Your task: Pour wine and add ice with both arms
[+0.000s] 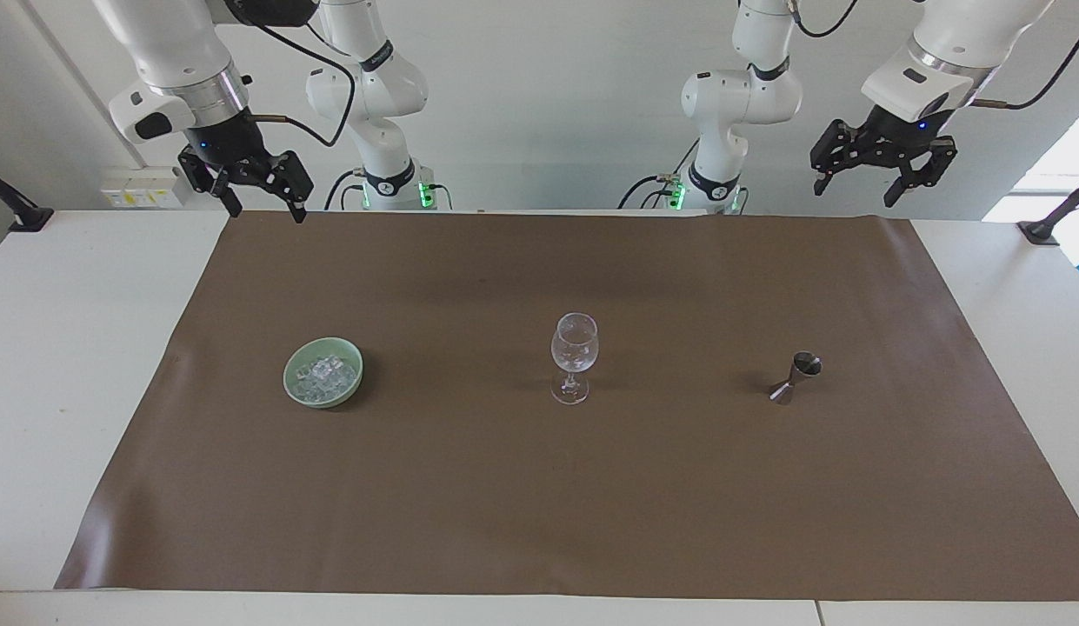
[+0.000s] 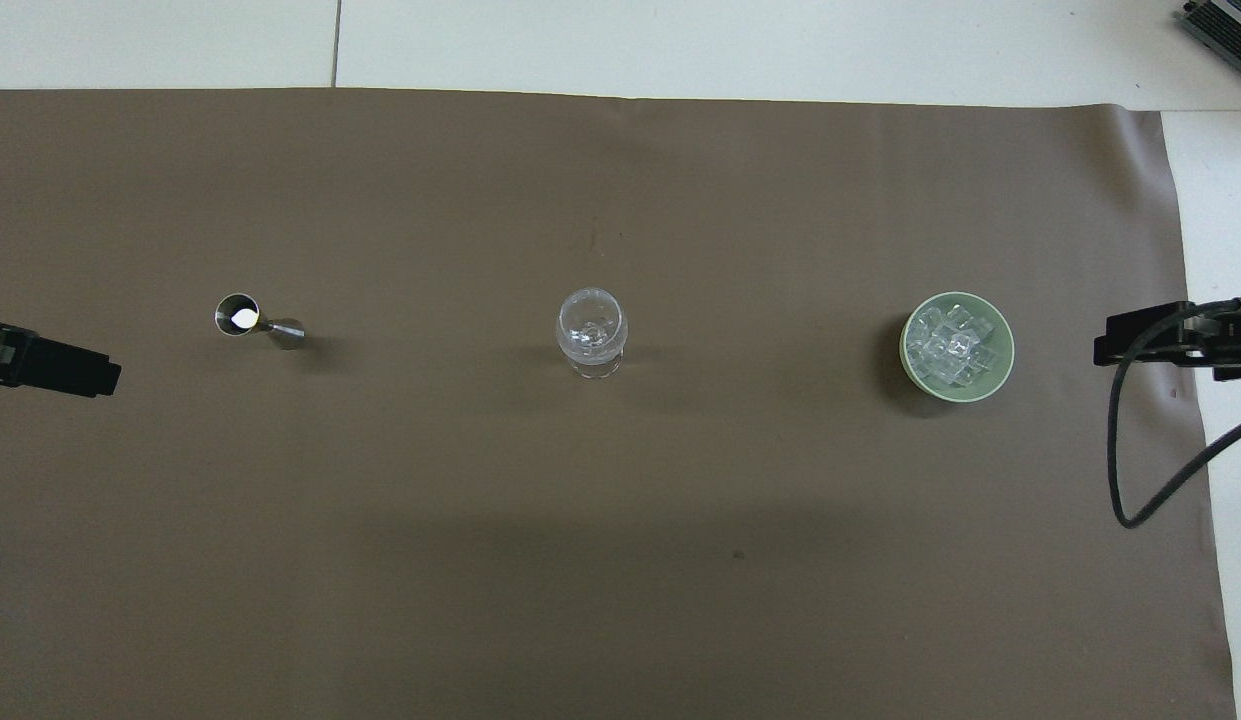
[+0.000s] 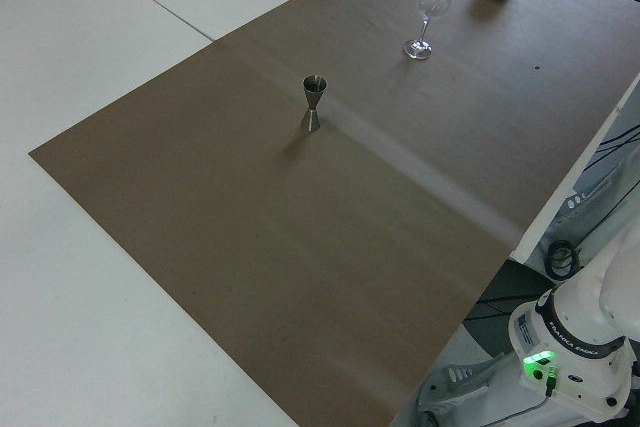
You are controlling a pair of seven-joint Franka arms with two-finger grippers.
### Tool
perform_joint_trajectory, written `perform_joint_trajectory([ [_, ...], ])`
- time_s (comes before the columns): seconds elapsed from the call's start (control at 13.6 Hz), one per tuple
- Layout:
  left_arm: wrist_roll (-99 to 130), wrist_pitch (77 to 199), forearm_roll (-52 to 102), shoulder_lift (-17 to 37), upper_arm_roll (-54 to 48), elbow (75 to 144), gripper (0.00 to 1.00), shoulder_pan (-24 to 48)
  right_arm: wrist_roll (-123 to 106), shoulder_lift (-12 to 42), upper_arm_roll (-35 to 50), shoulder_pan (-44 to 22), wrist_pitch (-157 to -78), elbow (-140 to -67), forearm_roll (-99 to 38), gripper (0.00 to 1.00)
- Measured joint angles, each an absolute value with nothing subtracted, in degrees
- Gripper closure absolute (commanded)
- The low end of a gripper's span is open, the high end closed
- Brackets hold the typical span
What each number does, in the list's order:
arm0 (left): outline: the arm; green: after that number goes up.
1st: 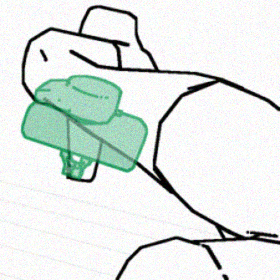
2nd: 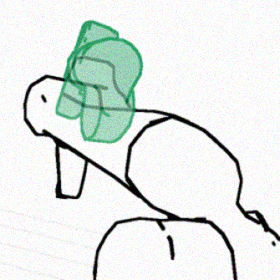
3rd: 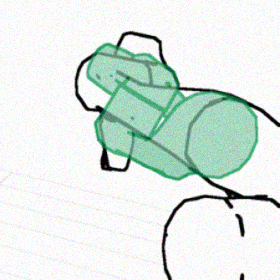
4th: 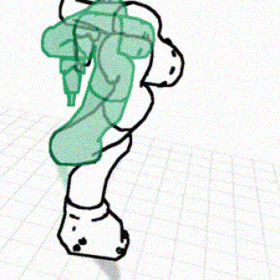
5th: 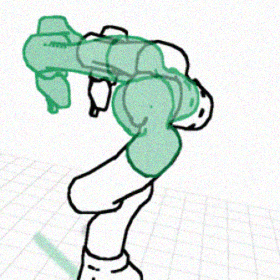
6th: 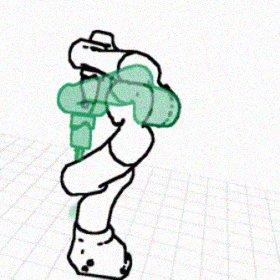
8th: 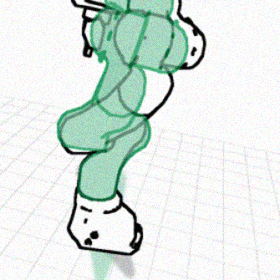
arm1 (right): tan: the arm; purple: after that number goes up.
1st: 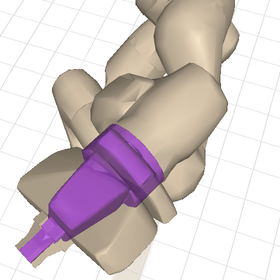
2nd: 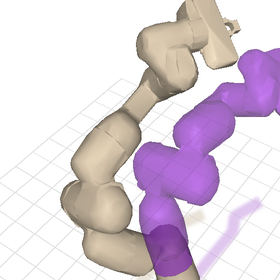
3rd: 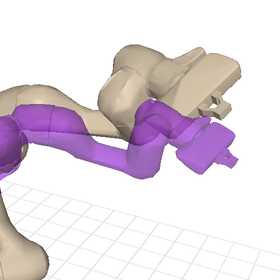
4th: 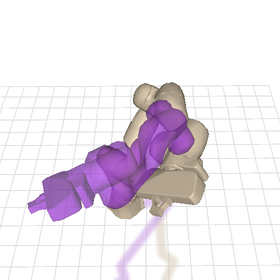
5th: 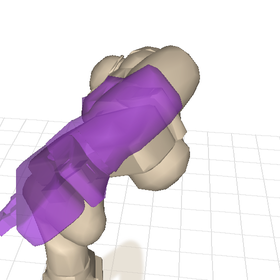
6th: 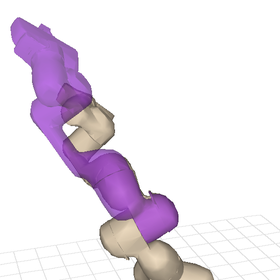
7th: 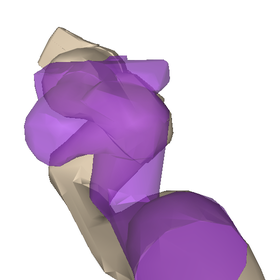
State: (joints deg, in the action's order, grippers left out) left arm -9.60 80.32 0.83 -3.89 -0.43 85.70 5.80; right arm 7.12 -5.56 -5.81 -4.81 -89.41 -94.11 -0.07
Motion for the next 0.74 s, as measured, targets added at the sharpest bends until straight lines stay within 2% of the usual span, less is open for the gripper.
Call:
perform_joint_trajectory([
  [0.74,-9.63,80.21,0.83,-4.57,-0.49,88.10,0.00,5.80,7.12,-5.56,-5.81,-4.81,-89.41,-94.11,-0.07,0.00],
])
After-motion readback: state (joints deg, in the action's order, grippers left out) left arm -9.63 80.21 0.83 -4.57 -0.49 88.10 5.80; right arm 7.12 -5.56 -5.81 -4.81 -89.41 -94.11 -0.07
